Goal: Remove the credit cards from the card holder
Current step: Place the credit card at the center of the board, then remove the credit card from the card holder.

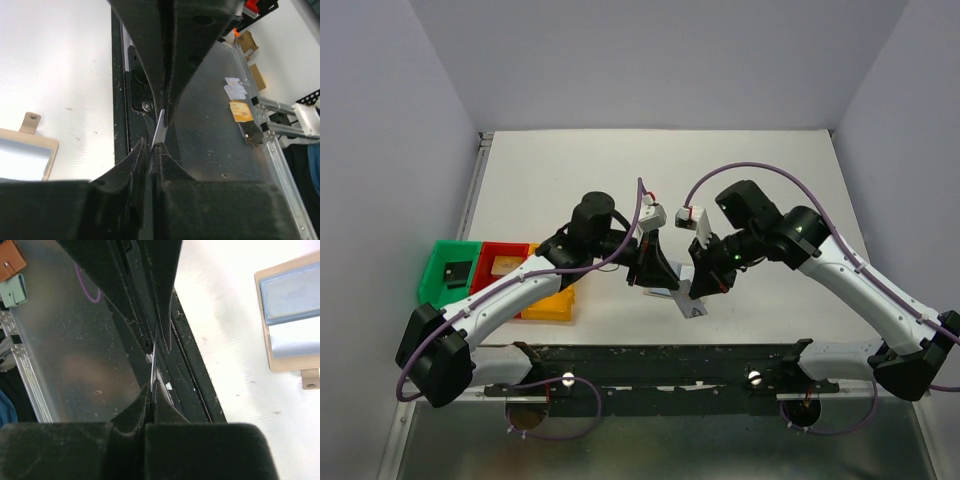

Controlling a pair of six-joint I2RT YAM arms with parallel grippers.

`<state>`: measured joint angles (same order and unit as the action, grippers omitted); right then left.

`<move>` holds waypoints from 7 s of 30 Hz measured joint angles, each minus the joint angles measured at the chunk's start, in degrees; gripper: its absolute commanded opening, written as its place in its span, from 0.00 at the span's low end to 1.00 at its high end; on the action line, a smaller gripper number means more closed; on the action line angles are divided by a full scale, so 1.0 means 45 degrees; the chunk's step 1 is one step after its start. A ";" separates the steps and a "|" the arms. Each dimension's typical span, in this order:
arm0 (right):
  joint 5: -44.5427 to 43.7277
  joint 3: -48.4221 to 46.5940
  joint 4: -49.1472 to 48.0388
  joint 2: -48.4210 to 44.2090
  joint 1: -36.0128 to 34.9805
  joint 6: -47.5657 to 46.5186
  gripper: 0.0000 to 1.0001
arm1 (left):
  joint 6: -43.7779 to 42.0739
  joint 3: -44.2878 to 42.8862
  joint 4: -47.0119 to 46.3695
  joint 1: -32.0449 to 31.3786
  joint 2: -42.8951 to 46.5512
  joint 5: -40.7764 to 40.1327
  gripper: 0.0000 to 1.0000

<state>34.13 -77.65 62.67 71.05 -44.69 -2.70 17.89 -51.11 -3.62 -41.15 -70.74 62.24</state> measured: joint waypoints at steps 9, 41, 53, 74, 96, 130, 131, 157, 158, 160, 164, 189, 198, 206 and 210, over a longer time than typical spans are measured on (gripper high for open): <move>-0.0117 0.0000 0.0117 0.0039 0.0000 -0.0083 0.00 | 0.0364 0.0243 -0.0656 -0.0136 0.0000 0.0325 0.00; -0.9296 0.4765 -0.4983 -0.6062 0.0204 0.4007 0.59 | 0.6008 0.1530 -0.4367 0.6737 -0.1797 -0.7261 0.00; -0.8636 0.6246 -0.6003 -0.5736 0.0204 0.4692 0.59 | 0.6071 -0.2370 -0.2793 0.7295 -0.7383 -0.8369 0.00; -0.8048 0.6285 -0.6377 -0.4532 0.0204 0.4575 0.59 | 0.5139 -0.5124 -0.1268 0.7956 -1.0312 -0.8043 0.04; -0.8718 0.6518 -0.6334 -0.4959 0.0204 0.4993 0.70 | 0.4109 -0.5406 0.0500 0.8529 -0.9753 -0.8529 0.66; -0.9267 0.7980 -0.7737 0.1608 0.2123 0.7223 0.41 | 0.6149 0.4561 0.0053 0.2511 0.1525 -1.2876 0.92; -0.9219 0.7864 -0.7757 0.1768 0.2210 0.7203 0.37 | 0.6183 0.4668 0.0034 0.2419 0.1525 -1.2794 0.92; -0.7291 0.7970 -0.8257 -0.0151 0.2647 0.5625 0.00 | 0.6377 0.2516 -0.0335 0.0447 -0.2613 -1.1599 0.80; -0.7266 0.7975 -0.8262 -0.0151 0.2647 0.5586 0.00 | 0.6377 0.2501 -0.0340 0.0442 -0.2788 -1.1560 0.80; -0.7213 0.7985 -0.8276 -0.0151 0.2647 0.5566 0.00 | 0.6377 0.2501 -0.0359 0.0423 -0.3036 -1.1472 0.81; -0.7101 0.7985 -0.8306 -0.0151 0.2652 0.5532 0.00 | 0.6368 0.2448 -0.0534 0.0359 -0.3444 -1.1162 0.81; -0.6931 0.8082 -0.8461 -0.0151 0.2705 0.5479 0.00 | 0.5799 0.1409 -0.0180 0.0209 -0.4551 -1.0380 0.80; -0.6805 0.8082 -0.8490 -0.0151 0.2710 0.5479 0.00 | 0.5649 0.1292 -0.0019 0.0209 -0.4852 -1.0287 0.77; -0.6669 0.8116 -0.8597 -0.0136 0.2710 0.5484 0.00 | 0.5406 0.1282 -0.0345 0.0117 -0.5095 -0.9622 0.73; -0.6606 0.8131 -0.8665 -0.0097 0.2710 0.5484 0.00 | 0.5192 0.1239 -0.0627 0.0010 -0.5285 -0.9088 0.72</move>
<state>4.40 -41.06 23.68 70.61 -32.49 21.98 41.25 -45.54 -6.44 -41.10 -94.52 21.34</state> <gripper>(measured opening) 0.020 0.736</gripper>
